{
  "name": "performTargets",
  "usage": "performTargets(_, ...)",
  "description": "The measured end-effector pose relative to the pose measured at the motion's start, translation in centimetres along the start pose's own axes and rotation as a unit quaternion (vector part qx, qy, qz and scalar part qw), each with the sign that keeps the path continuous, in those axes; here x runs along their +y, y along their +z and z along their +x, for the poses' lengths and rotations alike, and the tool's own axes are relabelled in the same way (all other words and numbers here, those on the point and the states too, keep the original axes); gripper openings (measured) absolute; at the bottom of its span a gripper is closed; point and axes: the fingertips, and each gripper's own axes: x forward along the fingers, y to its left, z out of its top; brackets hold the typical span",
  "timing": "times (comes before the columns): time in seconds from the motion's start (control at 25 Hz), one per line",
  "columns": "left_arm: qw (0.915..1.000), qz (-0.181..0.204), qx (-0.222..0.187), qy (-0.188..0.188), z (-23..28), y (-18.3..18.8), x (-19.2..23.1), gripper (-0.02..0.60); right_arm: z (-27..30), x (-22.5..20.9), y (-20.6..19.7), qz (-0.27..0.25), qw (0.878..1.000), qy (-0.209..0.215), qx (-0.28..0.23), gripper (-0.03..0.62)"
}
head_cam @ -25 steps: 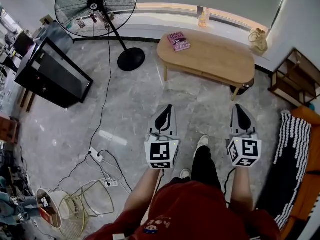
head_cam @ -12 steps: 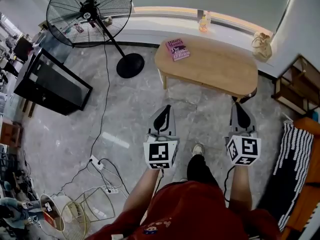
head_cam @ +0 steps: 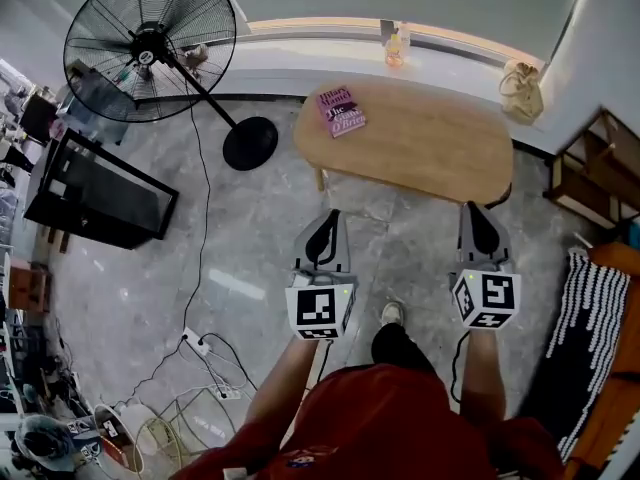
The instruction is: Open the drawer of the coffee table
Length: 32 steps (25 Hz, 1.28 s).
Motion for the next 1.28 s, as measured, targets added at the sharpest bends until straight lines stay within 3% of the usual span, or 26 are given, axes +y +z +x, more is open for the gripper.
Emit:
performTargets(0.64, 0.9992, 0.01, -0.032, -0.02, 10.3, 4.0, -1.7, 0.006, 7.1, -6.4, 1.5, 0.009, 1.0, -0.008, -0.011, -0.003)
performTargets(0.96, 0.9987, 0.008, -0.043, -0.026, 11.5, 3.9, 3.1, 0.006, 10.6, -2.9, 2.2, 0.002, 1.0, -0.014, -0.017, -0.003)
performTargets(1.28, 0.9954, 0.013, -0.057, -0.076, 13.8, 4.3, 11.2, 0.006, 14.6, 2.9, 3.7, 0.0, 0.997, -0.07, -0.027, -0.003)
